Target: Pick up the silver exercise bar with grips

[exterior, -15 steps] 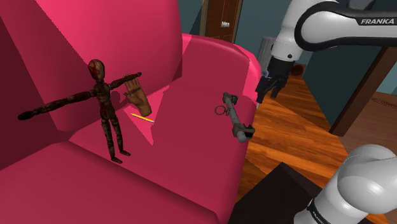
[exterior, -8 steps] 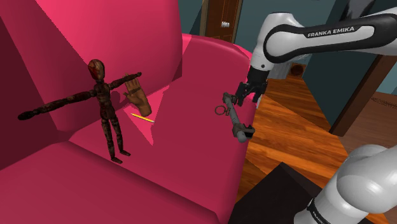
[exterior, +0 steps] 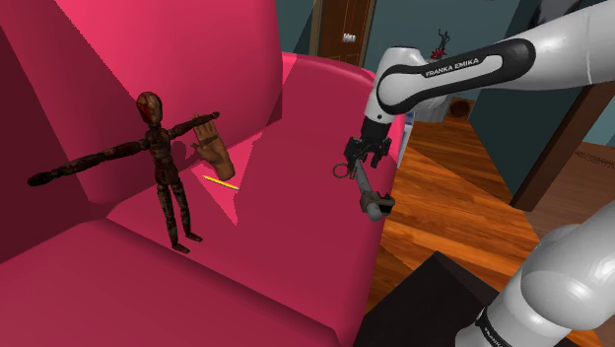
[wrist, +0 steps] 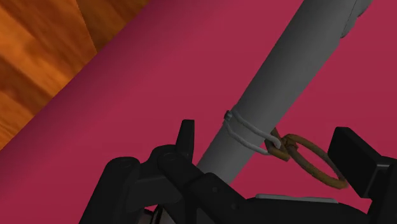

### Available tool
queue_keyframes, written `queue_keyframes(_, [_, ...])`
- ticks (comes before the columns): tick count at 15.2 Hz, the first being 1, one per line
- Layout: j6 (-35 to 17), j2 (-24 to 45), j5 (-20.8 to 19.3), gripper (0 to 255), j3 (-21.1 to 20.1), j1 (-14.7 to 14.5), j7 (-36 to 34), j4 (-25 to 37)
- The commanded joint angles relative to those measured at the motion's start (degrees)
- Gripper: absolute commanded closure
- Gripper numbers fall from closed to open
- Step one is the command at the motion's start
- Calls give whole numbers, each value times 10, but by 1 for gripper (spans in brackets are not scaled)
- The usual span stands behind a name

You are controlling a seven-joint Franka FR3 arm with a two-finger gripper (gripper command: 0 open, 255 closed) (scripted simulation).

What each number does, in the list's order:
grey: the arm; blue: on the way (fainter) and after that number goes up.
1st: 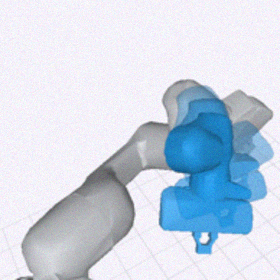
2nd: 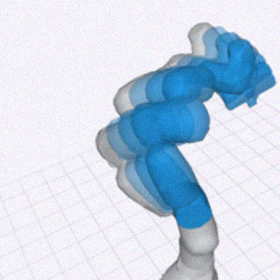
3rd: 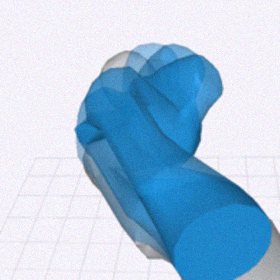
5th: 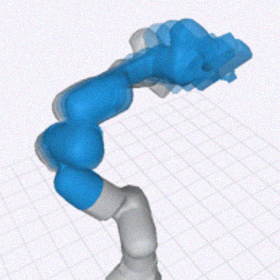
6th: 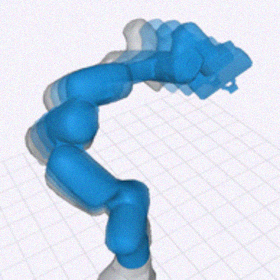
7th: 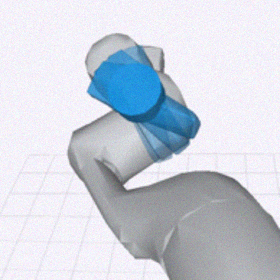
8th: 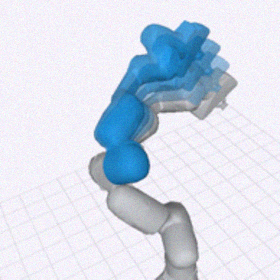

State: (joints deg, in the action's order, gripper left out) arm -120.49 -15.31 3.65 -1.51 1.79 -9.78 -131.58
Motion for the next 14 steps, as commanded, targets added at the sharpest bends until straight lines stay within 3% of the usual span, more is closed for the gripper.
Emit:
queue_keyframes(1, [-17,7,1,0,1,0,1,-9])
queue_keyframes(7, [-45,17,2,0,0,0,3,-28])
queue_keyframes(8, [-45,17,2,255,0,0,3,-28])
queue_keyframes(14, [-46,17,2,255,0,0,3,-28])
